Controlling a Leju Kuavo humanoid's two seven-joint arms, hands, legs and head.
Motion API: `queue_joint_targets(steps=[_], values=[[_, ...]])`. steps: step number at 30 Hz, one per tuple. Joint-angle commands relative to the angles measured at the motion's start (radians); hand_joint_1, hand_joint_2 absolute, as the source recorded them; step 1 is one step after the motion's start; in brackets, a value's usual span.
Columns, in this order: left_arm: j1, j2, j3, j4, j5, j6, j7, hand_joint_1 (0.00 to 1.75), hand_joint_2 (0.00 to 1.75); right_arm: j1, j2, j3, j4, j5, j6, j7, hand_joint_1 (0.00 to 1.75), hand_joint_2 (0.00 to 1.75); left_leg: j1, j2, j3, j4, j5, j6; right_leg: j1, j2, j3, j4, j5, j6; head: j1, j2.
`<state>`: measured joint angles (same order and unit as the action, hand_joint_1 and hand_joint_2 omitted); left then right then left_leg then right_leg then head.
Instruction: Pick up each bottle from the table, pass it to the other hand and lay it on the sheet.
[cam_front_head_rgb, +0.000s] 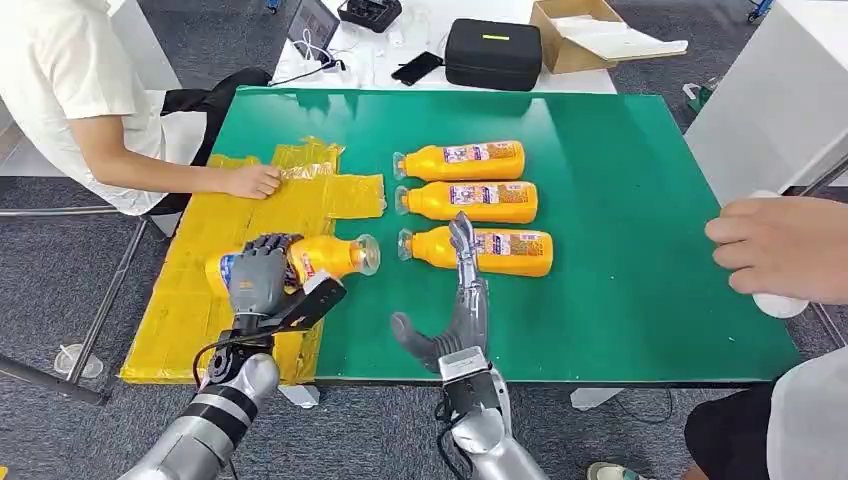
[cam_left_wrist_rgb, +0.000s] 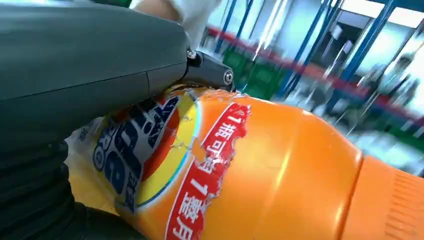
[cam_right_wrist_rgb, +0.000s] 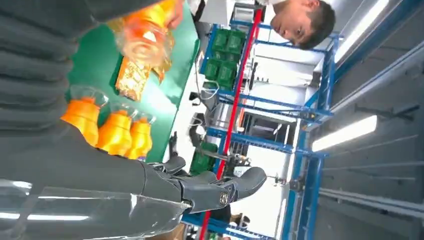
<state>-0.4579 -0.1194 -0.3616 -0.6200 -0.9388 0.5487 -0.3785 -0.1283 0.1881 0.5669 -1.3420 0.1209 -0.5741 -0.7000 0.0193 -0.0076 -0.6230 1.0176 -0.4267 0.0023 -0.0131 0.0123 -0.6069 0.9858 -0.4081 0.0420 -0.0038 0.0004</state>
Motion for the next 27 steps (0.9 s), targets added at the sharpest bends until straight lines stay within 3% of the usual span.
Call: queue_joint_targets(steps=[1,7,8,9,10,11,12,13,14,17,27], values=[[-0.085,0.045,-0.019,0.163,-0.003,-0.034,0.025,1.68,1.75,0.018,-0.042,-0.044,-0.033,-0.012,-0.003,0.002,0.00,1.75,0.000,0.000,0.003,0.000,0.000,0.001,0.001,-0.002,0.003,0.000,-0.001,-0.002,0.000,0.000],[-0.110,0.059,-0.028,0.215,-0.015,-0.163,0.114,1.52,1.75,0.040,-0.025,-0.115,-0.013,-0.016,0.023,0.002,0.00,1.75,0.000,0.000,0.001,0.000,0.000,0.001,0.001,-0.001,0.001,0.000,0.000,-0.001,0.000,0.000],[-0.116,0.060,-0.033,0.233,-0.017,-0.215,0.123,1.12,1.75,0.045,-0.024,-0.125,-0.015,-0.020,0.033,0.002,0.00,1.75,0.000,0.000,0.003,-0.001,-0.001,0.001,0.001,-0.001,0.004,-0.001,-0.001,-0.002,0.000,0.000],[-0.120,0.056,-0.013,0.241,0.012,-0.282,0.129,0.59,1.75,0.048,-0.022,-0.134,-0.015,-0.019,0.041,0.002,0.00,1.75,0.000,0.000,0.001,0.000,0.000,0.001,0.001,0.000,0.002,0.000,0.000,-0.001,0.000,0.000],[-0.124,0.055,-0.010,0.248,0.021,-0.323,0.132,1.10,1.75,0.047,-0.019,-0.140,-0.012,-0.022,0.048,0.002,0.00,1.75,0.000,0.000,0.003,0.000,-0.001,0.001,0.001,-0.001,0.003,0.000,-0.001,-0.001,0.000,0.000],[-0.125,0.058,-0.021,0.250,0.012,-0.339,0.130,1.17,1.75,0.048,-0.019,-0.141,-0.013,-0.022,0.055,0.002,0.00,1.75,0.000,0.001,0.004,-0.001,-0.001,0.001,0.001,-0.001,0.005,-0.001,-0.001,-0.002,0.000,0.000],[-0.128,0.068,-0.041,0.250,-0.013,-0.346,0.152,1.06,1.75,0.049,-0.016,-0.141,-0.015,-0.018,0.065,0.002,0.00,1.75,0.000,0.001,0.003,-0.001,-0.001,0.001,0.000,0.000,0.003,0.000,0.000,-0.002,0.000,0.000],[-0.129,0.070,-0.053,0.251,-0.029,-0.343,0.171,0.61,1.75,0.050,-0.012,-0.141,-0.013,-0.015,0.069,0.002,0.00,1.75,0.000,0.002,0.005,-0.001,-0.001,0.001,0.001,0.001,0.005,0.000,-0.001,-0.002,0.000,0.000],[-0.131,0.072,-0.064,0.252,-0.044,-0.343,0.183,0.61,1.75,0.050,-0.010,-0.142,-0.012,-0.013,0.075,0.002,0.00,1.75,0.000,0.002,0.004,-0.001,0.000,0.000,0.000,0.001,0.004,-0.001,0.000,-0.001,0.000,0.000],[-0.140,0.076,-0.102,0.261,-0.085,-0.374,0.203,0.12,1.75,0.045,-0.003,-0.147,0.006,-0.011,0.090,0.002,0.00,1.75,0.000,0.003,0.008,-0.001,-0.001,0.000,0.001,0.002,0.007,-0.001,0.000,-0.002,0.000,0.000],[-0.141,0.077,-0.104,0.263,-0.086,-0.379,0.203,0.12,1.75,0.043,-0.002,-0.148,0.010,-0.011,0.092,0.002,0.00,1.75,0.000,0.004,0.007,-0.001,0.000,0.000,0.001,0.001,0.006,0.000,0.001,-0.002,0.000,0.000]])
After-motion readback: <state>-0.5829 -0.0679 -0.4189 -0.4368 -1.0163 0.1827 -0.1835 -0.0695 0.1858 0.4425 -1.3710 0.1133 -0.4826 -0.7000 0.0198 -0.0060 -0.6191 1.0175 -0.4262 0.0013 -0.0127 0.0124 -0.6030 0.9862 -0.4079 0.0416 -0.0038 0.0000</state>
